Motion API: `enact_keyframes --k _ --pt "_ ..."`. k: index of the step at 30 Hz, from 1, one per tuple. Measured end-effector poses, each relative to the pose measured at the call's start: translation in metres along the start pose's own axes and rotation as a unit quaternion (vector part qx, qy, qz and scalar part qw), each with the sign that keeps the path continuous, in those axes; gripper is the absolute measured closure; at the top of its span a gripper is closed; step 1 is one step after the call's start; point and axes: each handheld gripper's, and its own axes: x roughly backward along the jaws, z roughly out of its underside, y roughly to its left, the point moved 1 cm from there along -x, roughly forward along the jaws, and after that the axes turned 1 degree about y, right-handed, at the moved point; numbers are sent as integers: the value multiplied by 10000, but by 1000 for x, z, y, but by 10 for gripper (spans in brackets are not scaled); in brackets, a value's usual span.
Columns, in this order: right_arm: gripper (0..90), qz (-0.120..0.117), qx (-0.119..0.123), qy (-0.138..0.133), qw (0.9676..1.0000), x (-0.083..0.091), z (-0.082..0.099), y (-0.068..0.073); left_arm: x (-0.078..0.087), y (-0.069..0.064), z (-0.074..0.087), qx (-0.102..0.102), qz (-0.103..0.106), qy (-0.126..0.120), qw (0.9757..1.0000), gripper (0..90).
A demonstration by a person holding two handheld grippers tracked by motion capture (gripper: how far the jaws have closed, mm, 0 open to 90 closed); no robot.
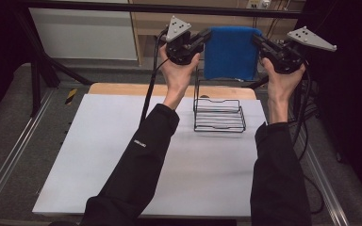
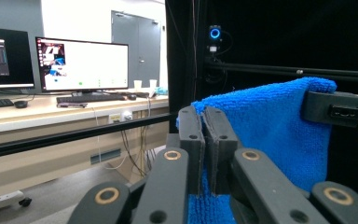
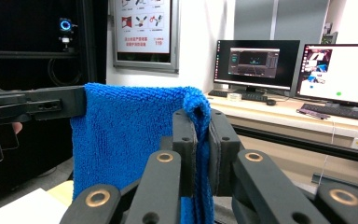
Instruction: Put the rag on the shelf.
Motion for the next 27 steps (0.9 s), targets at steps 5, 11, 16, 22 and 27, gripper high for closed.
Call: enact_keyframes --k 5,11,16,22,27 --pt "841 49 -12 103 9999 -7 13 -5 -4 3 11 -88 -11 125 9999 863" --pt "841 37 -101 243 9996 -7 30 -10 -7 2 27 -172 14 319 9993 863" --pt "839 35 -83 352 9993 -3 38 -10 -6 0 35 -215 87 386 9990 863" --pt "839 5 -179 537 9984 -3 53 -12 -6 1 45 -300 96 593 9977 863" --pt "838 -36 -227 587 9980 1 60 -13 -5 -1 50 -398 140 653 9970 863"
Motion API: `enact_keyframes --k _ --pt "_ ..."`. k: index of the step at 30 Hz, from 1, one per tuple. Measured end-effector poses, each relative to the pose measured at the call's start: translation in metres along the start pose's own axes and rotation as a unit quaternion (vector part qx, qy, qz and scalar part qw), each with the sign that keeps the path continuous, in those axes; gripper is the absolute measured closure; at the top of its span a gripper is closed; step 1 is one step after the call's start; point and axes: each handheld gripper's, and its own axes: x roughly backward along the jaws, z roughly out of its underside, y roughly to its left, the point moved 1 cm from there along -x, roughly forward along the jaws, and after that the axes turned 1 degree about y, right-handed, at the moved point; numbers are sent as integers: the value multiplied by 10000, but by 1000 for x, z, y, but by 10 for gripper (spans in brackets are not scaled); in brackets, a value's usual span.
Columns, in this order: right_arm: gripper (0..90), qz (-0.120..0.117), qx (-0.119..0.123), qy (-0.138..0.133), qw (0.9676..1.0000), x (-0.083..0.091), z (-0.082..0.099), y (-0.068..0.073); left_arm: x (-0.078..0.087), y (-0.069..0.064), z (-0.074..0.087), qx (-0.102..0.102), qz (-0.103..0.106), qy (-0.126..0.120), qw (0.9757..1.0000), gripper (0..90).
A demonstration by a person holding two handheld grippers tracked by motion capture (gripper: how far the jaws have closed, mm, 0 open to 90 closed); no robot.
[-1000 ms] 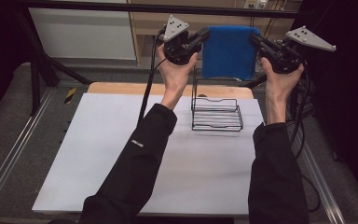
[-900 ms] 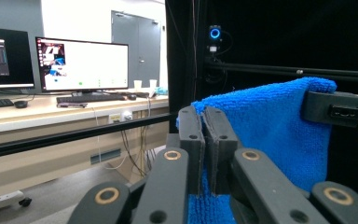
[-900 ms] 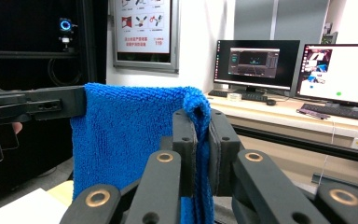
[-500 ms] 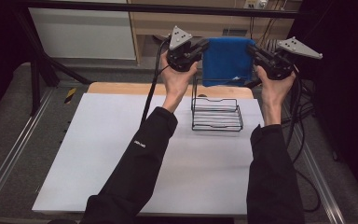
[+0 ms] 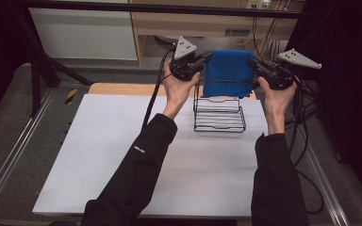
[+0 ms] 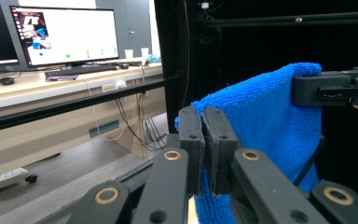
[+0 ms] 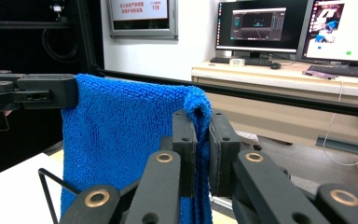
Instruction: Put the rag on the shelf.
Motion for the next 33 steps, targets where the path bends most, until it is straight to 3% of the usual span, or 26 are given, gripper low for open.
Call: enact_keyframes --k 2,21,33 --pt "838 2 -8 33 10000 0 2 0 1 -1 3 77 66 39 9999 863" --pt "827 -191 39 71 9998 19 7 7 20 -12 4 -68 487 146 9987 862" --pt "815 -262 131 192 9994 31 13 9 30 -26 10 -227 739 502 9957 856"
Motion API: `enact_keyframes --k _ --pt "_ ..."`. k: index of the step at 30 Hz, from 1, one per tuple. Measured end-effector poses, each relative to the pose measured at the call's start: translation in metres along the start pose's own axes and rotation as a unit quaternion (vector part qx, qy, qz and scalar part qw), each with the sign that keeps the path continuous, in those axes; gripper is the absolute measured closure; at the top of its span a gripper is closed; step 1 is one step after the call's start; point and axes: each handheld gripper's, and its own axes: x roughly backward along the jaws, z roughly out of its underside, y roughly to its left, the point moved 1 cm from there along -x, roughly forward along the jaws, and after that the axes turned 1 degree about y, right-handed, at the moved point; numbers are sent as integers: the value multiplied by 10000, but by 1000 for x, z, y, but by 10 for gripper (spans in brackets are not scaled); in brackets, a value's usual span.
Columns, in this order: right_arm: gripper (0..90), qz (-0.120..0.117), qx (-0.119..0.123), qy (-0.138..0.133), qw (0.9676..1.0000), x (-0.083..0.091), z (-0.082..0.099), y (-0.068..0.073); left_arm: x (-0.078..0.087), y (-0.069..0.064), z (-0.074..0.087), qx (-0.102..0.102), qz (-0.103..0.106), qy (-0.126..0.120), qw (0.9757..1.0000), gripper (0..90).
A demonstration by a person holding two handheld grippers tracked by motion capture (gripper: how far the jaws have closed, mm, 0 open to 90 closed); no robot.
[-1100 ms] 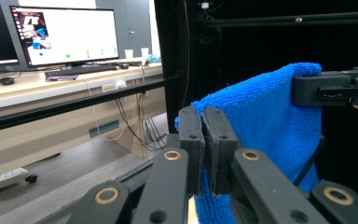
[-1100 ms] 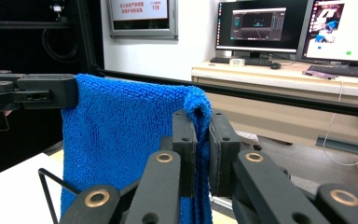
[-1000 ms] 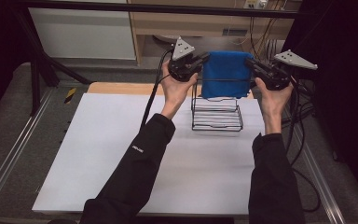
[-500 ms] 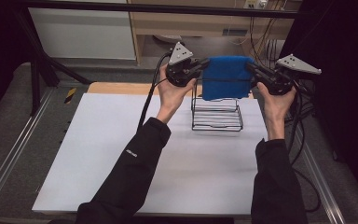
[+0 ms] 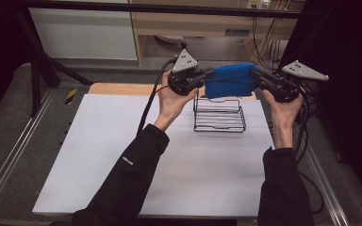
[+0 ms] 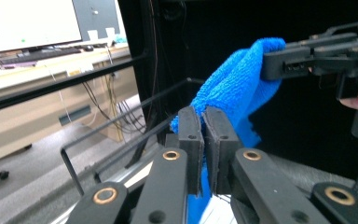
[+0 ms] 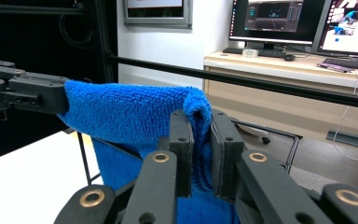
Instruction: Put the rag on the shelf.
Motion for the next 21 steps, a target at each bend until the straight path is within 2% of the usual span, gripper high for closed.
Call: enact_keyframes --k 3,13,17,19,21 --pt "812 -22 32 23 10000 2 2 2 2 -4 3 -80 -1 84 9999 853" --pt "781 -126 118 132 9998 9 12 4 0 -11 13 -158 11 344 9993 853" --pt "701 -164 75 134 9997 14 14 5 -2 -13 16 -152 -7 386 9991 858" --pt "619 -147 46 128 9998 19 14 5 -3 -14 17 -173 -10 398 9991 859" --pt "593 -133 54 108 9998 24 13 7 -4 -14 19 -197 -17 423 9989 860"
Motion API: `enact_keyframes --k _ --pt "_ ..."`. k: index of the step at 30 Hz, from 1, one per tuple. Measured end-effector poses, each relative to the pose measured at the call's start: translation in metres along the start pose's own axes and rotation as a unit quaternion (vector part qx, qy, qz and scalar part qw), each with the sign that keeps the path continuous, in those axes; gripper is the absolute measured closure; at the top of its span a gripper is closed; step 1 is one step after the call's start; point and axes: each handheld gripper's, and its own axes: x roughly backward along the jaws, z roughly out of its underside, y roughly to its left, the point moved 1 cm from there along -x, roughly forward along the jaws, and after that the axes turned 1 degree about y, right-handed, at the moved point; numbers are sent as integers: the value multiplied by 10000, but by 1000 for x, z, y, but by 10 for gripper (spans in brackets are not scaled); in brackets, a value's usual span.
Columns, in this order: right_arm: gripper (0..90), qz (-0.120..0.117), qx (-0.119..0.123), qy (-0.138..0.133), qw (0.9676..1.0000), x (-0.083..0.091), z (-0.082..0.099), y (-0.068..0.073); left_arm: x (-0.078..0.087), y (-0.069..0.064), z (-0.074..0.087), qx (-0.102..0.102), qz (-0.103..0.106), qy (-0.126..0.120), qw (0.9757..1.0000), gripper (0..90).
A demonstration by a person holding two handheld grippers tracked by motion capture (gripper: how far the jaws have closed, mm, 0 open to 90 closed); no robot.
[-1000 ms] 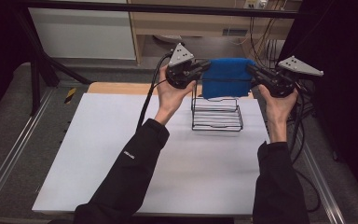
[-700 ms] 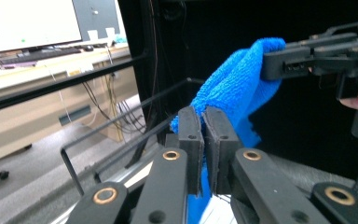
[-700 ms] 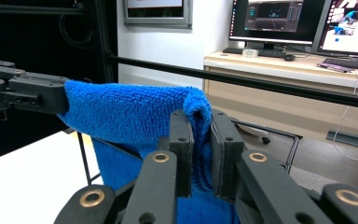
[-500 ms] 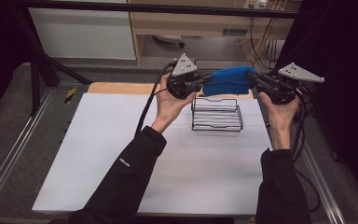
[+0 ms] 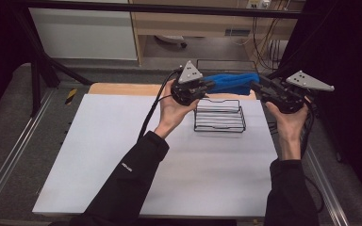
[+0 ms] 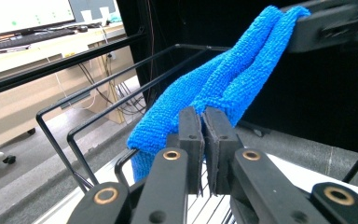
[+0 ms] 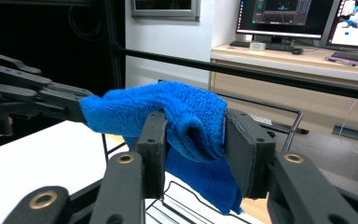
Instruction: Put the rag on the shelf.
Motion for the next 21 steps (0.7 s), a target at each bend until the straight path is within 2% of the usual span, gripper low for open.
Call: enact_keyframes --k 3,6,8,11,14,17,21 --pt "509 -30 -52 -100 9999 7 -5 3 0 0 1 -22 -17 32 10000 861" --pt "470 -91 -68 -206 9997 11 -13 9 -1 -1 2 -33 -25 41 10000 861" --pt "535 -156 -60 -214 9996 11 -19 13 -1 -2 4 -30 -19 49 10000 861" --pt "714 -177 -175 150 9996 4 -18 17 -1 -2 6 -28 -10 41 10000 860" --pt "815 -233 -338 332 9986 -4 -10 17 0 -2 7 13 32 71 10000 840" --pt "862 -263 -460 508 9973 -9 0 15 1 -3 9 116 109 208 9997 778" --pt "878 -221 -536 645 9962 -13 12 13 3 -4 15 230 149 325 9991 733"
